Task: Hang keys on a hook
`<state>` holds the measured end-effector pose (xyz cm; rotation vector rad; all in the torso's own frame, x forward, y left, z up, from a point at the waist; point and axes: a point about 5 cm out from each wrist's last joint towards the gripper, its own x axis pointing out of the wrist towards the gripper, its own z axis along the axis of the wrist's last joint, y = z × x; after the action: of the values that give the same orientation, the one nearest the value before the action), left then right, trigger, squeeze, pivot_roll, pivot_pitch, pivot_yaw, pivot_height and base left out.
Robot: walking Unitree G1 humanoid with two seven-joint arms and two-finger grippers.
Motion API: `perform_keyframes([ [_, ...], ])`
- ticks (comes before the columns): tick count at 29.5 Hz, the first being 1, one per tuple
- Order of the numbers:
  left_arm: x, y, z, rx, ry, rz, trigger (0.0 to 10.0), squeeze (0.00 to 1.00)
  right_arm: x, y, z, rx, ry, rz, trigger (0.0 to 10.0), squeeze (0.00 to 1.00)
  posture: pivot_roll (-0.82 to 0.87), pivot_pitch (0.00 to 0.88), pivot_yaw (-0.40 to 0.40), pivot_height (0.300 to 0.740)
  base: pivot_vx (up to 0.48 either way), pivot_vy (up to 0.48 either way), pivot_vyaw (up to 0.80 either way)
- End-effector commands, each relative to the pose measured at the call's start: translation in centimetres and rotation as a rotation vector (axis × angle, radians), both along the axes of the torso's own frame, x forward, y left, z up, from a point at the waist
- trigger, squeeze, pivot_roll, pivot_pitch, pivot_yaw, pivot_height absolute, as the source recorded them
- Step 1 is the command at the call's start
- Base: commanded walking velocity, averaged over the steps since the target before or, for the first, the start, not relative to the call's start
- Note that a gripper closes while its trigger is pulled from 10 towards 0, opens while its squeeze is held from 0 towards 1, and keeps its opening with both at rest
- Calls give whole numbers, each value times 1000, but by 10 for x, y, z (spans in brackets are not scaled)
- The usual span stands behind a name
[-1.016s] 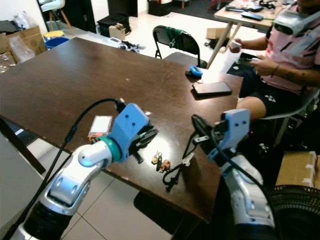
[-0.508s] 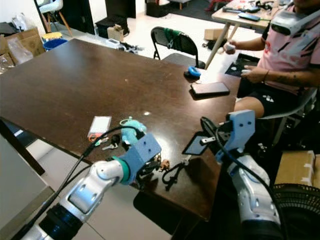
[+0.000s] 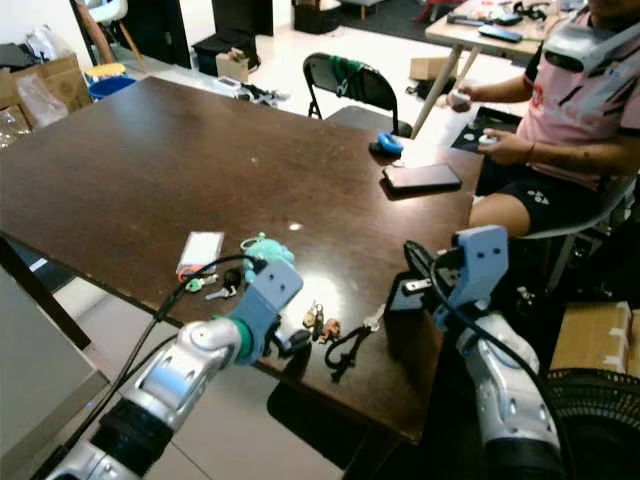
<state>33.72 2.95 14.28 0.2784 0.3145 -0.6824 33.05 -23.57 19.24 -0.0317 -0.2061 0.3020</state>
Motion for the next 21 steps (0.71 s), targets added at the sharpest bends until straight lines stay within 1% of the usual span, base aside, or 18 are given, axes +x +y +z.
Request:
perform_keyframes([
  [1,3,-2,-1,-43,64,5,10000,0,1,0,-5,-13,20,1,10000,0,38,124,101,740,0,0,0],
  [2,3,-2,-1,-43,64,5,10000,0,1,0,-5,-13,20,1,10000,0,38,124,101,740,0,0,0],
  [4,10,-10,8,-114,101,4,10000,0,1,0,-7,-18,30,-1,10000,0,30,132,105,740,0,0,0],
  [5,10,-10,8,-114,101,4,10000,0,1,0,-7,-18,30,-1,10000,0,30,132,105,740,0,0,0],
  [6,12,-12,11,-133,111,4,10000,0,1,0,-8,-20,33,-1,10000,0,29,133,105,740,0,0,0],
  [8,14,-19,18,-134,92,-8,10000,0,-1,-1,-10,-24,39,-5,10000,0,19,149,107,740,0,0,0],
  [10,15,-22,19,-126,84,-8,10000,0,-2,-2,-10,-25,42,-6,10000,0,17,151,107,740,0,0,0],
  [14,20,-26,18,-89,51,26,10000,0,-4,-4,-13,-34,54,-9,10000,0,7,170,107,740,0,0,0],
  [15,20,-26,19,-90,46,32,9333,0,-4,-4,-14,-36,56,-8,10000,0,2,177,107,740,0,0,0],
  [17,21,-24,17,-83,29,52,8745,0,-5,-5,-15,-39,61,-8,10000,0,1,186,105,740,0,0,0],
  [19,21,-24,16,-79,25,61,8745,0,-6,-6,-15,-40,63,-8,10000,0,1,186,105,740,0,0,0],
  [20,22,-23,15,-70,21,68,7608,0,-6,-6,-16,-42,65,-9,10000,0,1,188,103,740,0,0,0],
  [21,22,-23,14,-65,20,72,7608,0,-6,-6,-16,-43,66,-9,10000,0,1,188,103,740,0,0,0],
])
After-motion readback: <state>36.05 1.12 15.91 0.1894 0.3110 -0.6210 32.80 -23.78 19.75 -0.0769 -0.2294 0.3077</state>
